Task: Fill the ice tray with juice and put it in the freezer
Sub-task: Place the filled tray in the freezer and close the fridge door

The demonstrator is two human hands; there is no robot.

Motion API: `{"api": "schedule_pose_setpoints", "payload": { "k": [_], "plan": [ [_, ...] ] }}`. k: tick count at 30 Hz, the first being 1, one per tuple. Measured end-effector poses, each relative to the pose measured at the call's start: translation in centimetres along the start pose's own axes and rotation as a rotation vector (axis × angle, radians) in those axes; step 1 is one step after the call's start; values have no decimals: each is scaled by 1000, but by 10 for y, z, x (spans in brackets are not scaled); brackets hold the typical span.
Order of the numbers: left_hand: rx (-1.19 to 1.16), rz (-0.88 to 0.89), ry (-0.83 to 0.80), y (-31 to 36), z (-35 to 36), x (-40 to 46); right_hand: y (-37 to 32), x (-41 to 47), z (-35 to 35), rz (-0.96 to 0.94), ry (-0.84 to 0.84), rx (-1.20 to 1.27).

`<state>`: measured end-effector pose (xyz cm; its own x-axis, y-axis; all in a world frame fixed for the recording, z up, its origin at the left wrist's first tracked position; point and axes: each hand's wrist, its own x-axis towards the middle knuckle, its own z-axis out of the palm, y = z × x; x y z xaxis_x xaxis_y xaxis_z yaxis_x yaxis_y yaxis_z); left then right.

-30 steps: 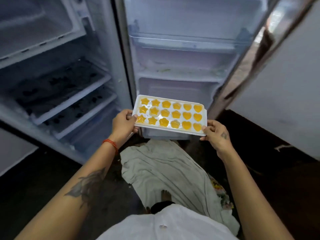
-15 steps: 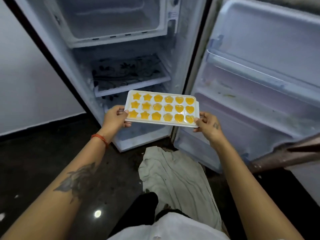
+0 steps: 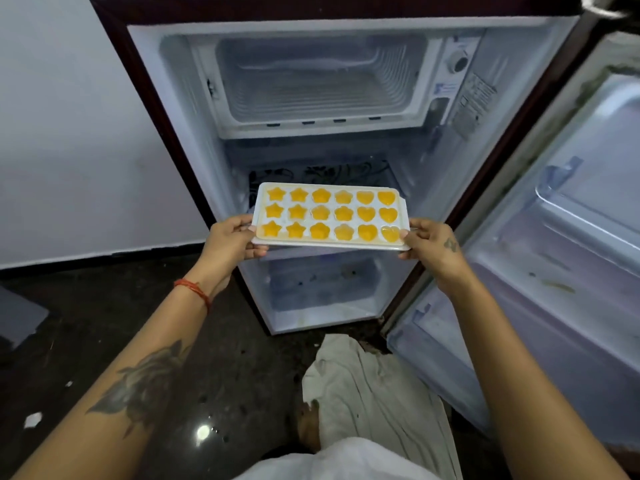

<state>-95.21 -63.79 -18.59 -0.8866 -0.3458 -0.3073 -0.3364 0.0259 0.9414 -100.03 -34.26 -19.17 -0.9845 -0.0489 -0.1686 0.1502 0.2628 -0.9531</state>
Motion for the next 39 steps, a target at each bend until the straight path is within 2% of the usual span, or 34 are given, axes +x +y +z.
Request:
{"api": "schedule_pose_setpoints", "payload": {
  "k": [11,17,26,30,39],
  "plan": [
    [-190,82,83,63,8,59,-61,95,-2,-111,-39,38],
    [-394,75,192,87,27,88,-84,141,-6,-152,-36,66],
    [-621,28,258,104,36,138,-103,213,10,-122,-34,45],
    [-609,18,304,111,38,156,-111,237,24,-94,-30,67],
    [-388,59,378,118,43,180,-116,264,37,-68,53,46]
  ]
}}
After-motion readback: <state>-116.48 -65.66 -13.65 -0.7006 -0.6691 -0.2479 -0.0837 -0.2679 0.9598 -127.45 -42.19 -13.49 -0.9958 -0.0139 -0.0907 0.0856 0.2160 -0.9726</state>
